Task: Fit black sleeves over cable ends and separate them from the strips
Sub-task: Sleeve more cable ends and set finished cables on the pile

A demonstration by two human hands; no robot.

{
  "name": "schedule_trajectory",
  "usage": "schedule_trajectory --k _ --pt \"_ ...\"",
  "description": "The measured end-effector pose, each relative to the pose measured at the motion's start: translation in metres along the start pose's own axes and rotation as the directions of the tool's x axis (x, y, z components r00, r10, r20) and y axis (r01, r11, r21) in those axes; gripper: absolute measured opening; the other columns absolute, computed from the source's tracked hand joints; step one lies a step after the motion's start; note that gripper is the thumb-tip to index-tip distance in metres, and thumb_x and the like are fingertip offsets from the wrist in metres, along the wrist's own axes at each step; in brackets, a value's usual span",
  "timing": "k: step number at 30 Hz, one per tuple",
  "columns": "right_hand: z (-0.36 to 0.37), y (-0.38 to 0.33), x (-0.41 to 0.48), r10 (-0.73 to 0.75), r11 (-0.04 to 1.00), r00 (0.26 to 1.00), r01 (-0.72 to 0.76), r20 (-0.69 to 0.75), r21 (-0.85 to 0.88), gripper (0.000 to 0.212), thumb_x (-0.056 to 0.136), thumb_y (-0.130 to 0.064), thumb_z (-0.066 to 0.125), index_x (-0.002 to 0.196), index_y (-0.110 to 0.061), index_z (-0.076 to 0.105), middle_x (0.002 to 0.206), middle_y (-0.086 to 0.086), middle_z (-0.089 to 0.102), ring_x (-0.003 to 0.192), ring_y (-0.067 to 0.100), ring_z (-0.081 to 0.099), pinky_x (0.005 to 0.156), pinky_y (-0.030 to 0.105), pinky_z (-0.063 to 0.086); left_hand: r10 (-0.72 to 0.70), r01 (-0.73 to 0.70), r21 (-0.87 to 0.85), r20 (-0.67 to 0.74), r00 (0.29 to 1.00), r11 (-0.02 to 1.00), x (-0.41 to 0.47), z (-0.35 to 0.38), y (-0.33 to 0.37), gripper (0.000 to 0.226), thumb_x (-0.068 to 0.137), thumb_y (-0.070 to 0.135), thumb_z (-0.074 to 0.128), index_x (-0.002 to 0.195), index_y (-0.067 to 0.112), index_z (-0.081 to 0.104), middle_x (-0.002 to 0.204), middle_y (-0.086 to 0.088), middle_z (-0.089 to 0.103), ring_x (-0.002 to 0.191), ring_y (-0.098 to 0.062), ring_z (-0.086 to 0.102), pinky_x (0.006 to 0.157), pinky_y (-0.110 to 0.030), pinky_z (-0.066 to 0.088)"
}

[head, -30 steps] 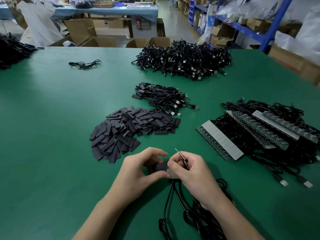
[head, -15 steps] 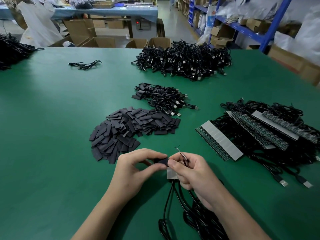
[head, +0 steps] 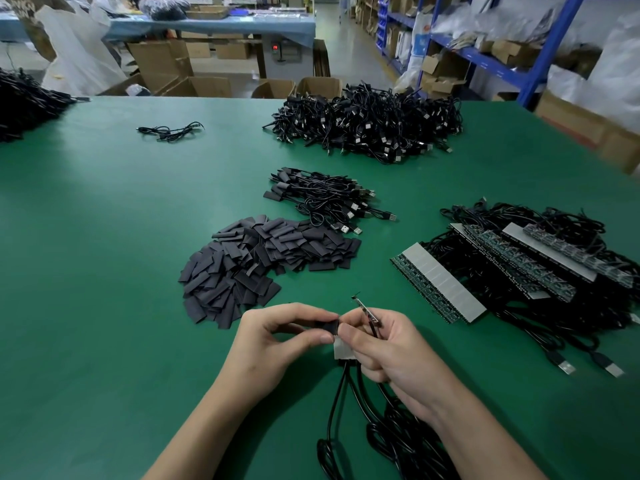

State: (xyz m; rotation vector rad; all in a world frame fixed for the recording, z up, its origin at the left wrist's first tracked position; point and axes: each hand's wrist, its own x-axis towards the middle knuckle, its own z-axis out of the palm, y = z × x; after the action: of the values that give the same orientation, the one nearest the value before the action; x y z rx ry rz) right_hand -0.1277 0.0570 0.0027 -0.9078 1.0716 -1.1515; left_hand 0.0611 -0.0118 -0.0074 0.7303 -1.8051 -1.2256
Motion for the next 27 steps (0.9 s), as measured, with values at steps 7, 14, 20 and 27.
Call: schedule_trajectory --k 7,14,20,27 --pt "0.0005 -0.0033 -0.0007 0.016 0.999 1.0 -0.016 0.004 -0.03 0.016 0.088 -0.021 0.074 0.096 -0.008 0.069 0.057 -0.008 0.035 0.046 0.006 0.022 0.041 0.018 0.022 0.008 -0.008 0.017 0.011 1.0 1.0 0.0 -0.0011 -0.0025 0.019 0.081 0.035 0.08 0.1 0.036 0.08 0.097 0.009 0.08 0.089 -0.011 0.076 0.081 -0.019 0.056" --pt "0.0031 0.0011 -0.0002 -0.054 0.98 0.994 0.034 -0.095 -0.198 0.014 0.096 -0.004 0.066 0.084 -0.011 0.066 0.054 -0.013 0.043 0.044 0.002 0.033 0.042 0.014 0.029 0.144 -0.156 0.275 0.063 0.988 0.949 0.0011 -0.0054 -0.0038 0.018 0.084 0.027 0.083 0.101 0.023 0.082 0.1 0.014 0.077 0.094 -0.011 0.074 0.084 -0.026 0.057" --pt "0.0034 0.0053 0.0013 -0.113 0.932 0.986 0.061 -0.125 -0.358 0.021 0.091 -0.009 0.068 0.073 -0.02 0.069 0.055 -0.013 0.049 0.046 -0.001 0.037 0.046 0.009 0.03 0.19 -0.217 0.419 0.106 0.976 0.882 0.0002 -0.0085 -0.0018 0.015 0.085 0.03 0.083 0.099 0.023 0.083 0.098 0.016 0.074 0.092 -0.005 0.072 0.08 -0.032 0.059" --pt "0.001 0.0042 0.0015 -0.091 0.948 0.99 0.055 -0.103 -0.314 0.015 0.09 -0.011 0.068 0.076 -0.017 0.069 0.055 -0.012 0.054 0.042 -0.003 0.043 0.044 0.007 0.034 0.251 -0.27 0.464 0.105 0.962 0.844 0.0003 -0.007 -0.0013 0.019 0.088 0.041 0.078 0.101 0.027 0.082 0.099 0.019 0.073 0.091 -0.002 0.07 0.077 -0.031 0.059"
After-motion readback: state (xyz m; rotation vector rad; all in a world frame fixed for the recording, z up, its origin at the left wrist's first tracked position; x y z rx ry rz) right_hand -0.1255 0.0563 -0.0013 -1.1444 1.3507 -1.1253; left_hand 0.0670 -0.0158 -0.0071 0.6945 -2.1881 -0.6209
